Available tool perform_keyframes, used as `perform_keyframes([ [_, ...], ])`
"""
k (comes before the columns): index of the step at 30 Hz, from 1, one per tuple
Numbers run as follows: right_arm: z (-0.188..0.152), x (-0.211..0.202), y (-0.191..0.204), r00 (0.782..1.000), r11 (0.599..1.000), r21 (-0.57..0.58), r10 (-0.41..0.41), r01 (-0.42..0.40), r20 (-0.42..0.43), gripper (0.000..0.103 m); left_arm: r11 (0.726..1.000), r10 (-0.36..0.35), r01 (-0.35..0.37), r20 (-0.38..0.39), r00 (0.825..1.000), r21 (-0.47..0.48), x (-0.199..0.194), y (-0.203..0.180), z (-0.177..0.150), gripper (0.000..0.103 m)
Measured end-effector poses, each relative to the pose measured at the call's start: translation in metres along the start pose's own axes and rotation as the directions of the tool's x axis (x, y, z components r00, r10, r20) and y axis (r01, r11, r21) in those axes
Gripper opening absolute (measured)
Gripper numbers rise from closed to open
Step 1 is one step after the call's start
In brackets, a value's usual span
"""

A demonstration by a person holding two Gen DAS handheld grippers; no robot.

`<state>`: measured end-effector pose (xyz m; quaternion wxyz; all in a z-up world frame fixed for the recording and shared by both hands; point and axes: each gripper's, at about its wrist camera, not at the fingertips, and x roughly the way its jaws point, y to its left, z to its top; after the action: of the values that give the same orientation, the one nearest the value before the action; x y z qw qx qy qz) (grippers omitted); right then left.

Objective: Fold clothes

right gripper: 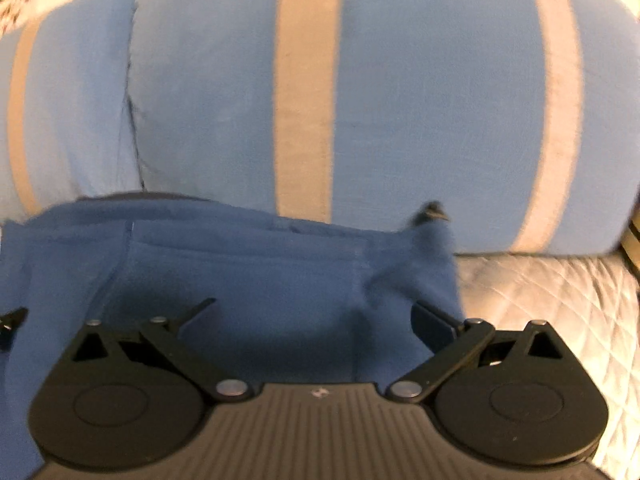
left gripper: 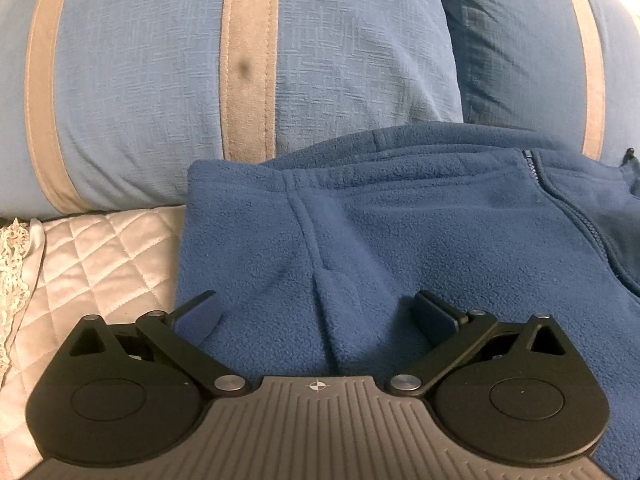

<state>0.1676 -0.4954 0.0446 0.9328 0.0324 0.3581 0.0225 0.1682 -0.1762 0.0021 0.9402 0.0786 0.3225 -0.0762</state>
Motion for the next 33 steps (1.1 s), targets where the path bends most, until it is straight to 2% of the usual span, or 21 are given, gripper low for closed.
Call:
perform_keyframes([
  [2, 0.002, 0.004, -0.024, 1.0, 1.0, 0.022, 0.011, -0.011, 0.0, 0.102, 1.0, 0.0, 0.0, 0.0, 1.0, 0.001, 0.0, 0.0, 0.0, 0.103],
  [5, -0.018, 0.005, -0.049, 1.0, 0.999, 0.044, -0.004, 0.005, -0.021, 0.102, 1.0, 0.001, -0.001, 0.002, 1.0, 0.003, -0.001, 0.0, -0.001, 0.103],
  [7, -0.039, 0.023, -0.057, 1.0, 0.999, 0.043, -0.003, 0.003, 0.0, 0.102, 1.0, -0.004, 0.004, 0.002, 1.0, -0.001, 0.0, 0.001, -0.001, 0.103],
  [11, -0.05, 0.032, -0.073, 0.997, 0.992, 0.112, 0.05, -0.056, 0.055, 0.102, 1.0, -0.009, 0.009, 0.0, 1.0, -0.006, 0.0, 0.003, -0.001, 0.103],
  [26, -0.052, 0.037, -0.068, 0.998, 0.995, 0.088, 0.035, -0.039, 0.049, 0.102, 1.0, 0.003, -0.003, -0.001, 1.0, 0.009, -0.002, 0.0, 0.0, 0.103],
  [33, -0.045, 0.036, -0.064, 1.0, 0.998, 0.07, 0.005, -0.006, 0.015, 0.102, 1.0, -0.012, 0.012, -0.057, 0.998, -0.001, -0.003, 0.005, 0.009, 0.103],
])
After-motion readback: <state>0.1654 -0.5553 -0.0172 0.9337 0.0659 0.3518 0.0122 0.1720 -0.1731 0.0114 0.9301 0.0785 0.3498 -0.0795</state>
